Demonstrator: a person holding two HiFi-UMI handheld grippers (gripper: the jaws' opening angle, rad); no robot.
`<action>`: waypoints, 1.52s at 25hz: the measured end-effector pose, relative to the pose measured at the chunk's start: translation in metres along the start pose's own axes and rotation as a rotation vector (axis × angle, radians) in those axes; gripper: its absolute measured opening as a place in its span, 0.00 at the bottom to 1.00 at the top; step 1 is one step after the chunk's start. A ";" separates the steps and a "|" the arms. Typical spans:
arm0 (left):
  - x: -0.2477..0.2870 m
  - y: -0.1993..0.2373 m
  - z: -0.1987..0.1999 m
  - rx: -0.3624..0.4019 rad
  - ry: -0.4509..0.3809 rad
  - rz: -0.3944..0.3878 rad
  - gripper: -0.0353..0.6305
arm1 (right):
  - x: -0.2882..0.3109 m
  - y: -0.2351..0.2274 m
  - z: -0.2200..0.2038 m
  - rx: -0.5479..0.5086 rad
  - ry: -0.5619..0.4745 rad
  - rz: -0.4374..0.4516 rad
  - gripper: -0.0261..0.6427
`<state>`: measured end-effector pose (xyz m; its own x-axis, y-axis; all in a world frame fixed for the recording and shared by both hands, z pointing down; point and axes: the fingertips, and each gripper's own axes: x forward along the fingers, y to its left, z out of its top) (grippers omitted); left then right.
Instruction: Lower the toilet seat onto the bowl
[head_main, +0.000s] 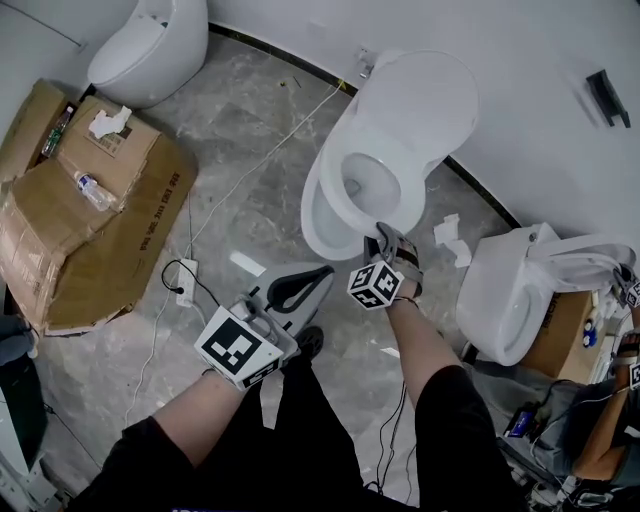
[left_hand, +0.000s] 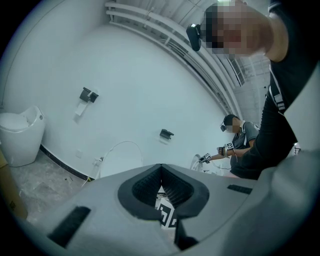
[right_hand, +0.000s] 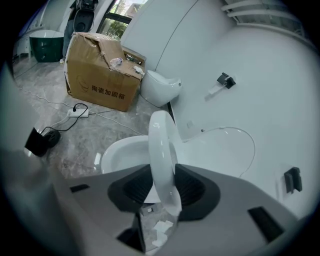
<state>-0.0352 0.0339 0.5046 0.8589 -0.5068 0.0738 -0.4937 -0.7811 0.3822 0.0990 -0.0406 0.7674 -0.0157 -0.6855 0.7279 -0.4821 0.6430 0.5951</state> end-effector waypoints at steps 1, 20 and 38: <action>-0.002 0.002 -0.001 -0.010 -0.005 -0.001 0.08 | 0.002 0.006 -0.001 0.001 0.000 -0.007 0.23; -0.021 0.015 -0.066 -0.044 0.077 -0.034 0.08 | 0.050 0.107 -0.029 -0.072 0.053 0.066 0.30; -0.014 0.041 -0.110 -0.094 0.093 0.015 0.08 | 0.097 0.172 -0.055 -0.199 0.068 0.188 0.35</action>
<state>-0.0519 0.0494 0.6207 0.8627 -0.4785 0.1635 -0.4952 -0.7339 0.4650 0.0622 0.0225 0.9592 -0.0269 -0.5278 0.8489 -0.2947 0.8157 0.4978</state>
